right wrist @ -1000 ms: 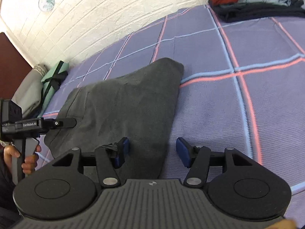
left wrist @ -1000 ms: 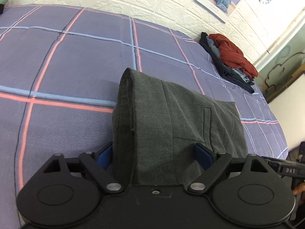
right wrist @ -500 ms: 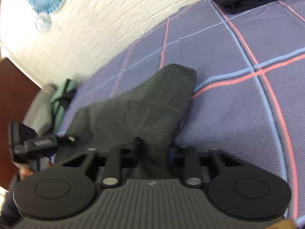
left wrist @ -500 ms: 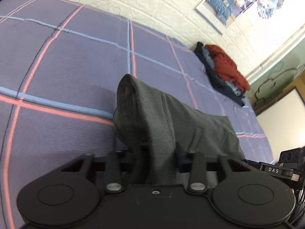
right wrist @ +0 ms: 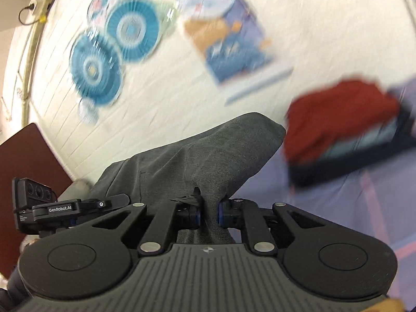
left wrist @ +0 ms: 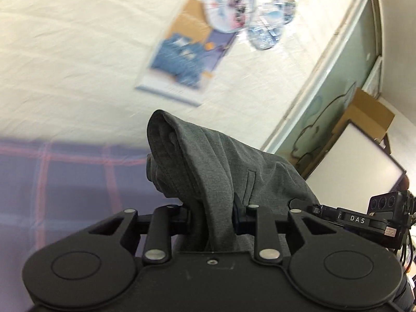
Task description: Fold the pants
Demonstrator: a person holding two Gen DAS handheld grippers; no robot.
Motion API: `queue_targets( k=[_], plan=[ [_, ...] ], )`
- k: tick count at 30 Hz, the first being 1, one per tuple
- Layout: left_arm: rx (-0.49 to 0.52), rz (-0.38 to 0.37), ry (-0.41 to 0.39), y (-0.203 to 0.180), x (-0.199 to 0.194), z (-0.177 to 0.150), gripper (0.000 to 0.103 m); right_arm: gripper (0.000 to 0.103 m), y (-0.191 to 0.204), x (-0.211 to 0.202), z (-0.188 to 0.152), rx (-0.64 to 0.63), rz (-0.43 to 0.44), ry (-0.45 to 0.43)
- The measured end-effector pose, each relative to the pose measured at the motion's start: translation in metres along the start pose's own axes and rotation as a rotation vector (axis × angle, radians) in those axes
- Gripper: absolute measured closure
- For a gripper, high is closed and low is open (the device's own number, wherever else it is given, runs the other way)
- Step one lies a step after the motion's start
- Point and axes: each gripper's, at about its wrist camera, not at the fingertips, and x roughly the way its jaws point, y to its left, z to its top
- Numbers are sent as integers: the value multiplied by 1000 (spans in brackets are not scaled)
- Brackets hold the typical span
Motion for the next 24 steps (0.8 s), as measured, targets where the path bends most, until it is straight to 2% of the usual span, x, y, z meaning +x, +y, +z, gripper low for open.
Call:
queue_targets(
  k=[6,9,14,20,22,24],
  plan=[
    [-17,-47,-21,-29,105,58,0,81,-64,12,88,-44,-65,-47],
    [-41,-57,-29,-29,151,82,0,81,-88,24,116,-71,-94,-55],
    [-56,-48,-19,-20,219,98,0,80,-144,56,144,-7,-114,-56],
    [-41,28,45,0,291,94,0,78,-200,101,139,53,-173,-53],
    [-24,78,89,10,304,89,0,59,-215,114,131,91,-243,-42],
    [-51,103,105,24,303,86,0,26,-222,116,123,118,-347,-55]
  ],
)
